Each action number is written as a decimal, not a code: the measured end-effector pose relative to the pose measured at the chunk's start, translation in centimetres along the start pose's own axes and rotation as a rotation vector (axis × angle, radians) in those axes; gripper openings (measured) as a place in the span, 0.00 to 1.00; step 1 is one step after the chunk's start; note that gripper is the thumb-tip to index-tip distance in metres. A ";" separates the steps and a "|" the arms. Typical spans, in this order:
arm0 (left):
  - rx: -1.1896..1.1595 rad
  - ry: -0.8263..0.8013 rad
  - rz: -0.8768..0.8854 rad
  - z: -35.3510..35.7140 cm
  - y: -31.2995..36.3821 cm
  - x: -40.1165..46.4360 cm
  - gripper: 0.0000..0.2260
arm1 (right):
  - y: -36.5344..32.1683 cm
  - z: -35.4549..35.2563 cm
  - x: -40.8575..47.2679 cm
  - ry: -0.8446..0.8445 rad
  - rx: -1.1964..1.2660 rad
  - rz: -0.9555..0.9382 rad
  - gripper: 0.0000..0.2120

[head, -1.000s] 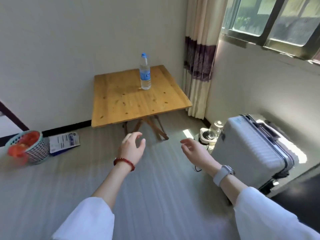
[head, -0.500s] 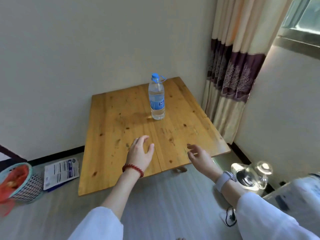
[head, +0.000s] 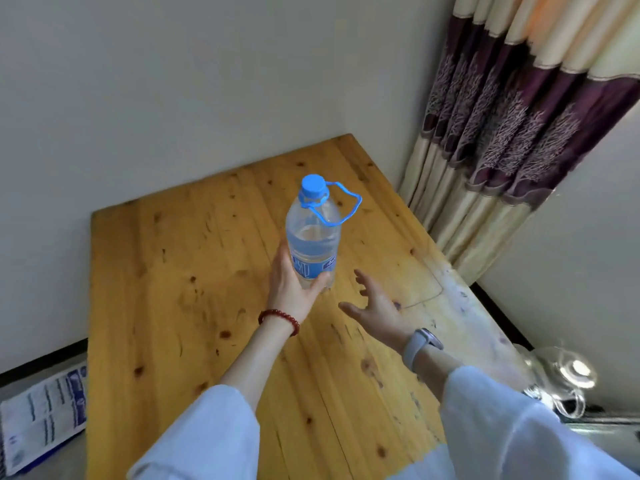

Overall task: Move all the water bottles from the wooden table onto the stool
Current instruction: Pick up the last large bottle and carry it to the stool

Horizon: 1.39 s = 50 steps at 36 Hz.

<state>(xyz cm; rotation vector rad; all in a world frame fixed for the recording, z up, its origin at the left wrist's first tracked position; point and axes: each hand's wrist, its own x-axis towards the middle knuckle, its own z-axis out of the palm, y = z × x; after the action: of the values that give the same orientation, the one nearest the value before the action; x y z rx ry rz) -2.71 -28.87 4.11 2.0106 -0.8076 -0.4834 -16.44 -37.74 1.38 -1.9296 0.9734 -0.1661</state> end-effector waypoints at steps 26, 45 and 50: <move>-0.231 -0.058 -0.145 1.5 -0.7 9.6 0.29 | -1.0 4.5 5.7 0.040 0.326 0.075 0.44; -0.291 -0.781 0.092 15.6 11.5 -21.6 0.38 | 10.0 -6.1 -31.9 0.507 0.268 0.272 0.36; -0.262 -0.996 0.223 20.8 16.3 -36.2 0.43 | 14.5 -7.6 -46.7 0.755 0.323 0.334 0.32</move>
<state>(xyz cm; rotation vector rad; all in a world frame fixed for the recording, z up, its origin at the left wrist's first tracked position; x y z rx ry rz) -46.83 -22.23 7.94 1.3410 -1.4361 -1.4175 -59.74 -14.39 6.46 -1.3808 1.6259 -0.8429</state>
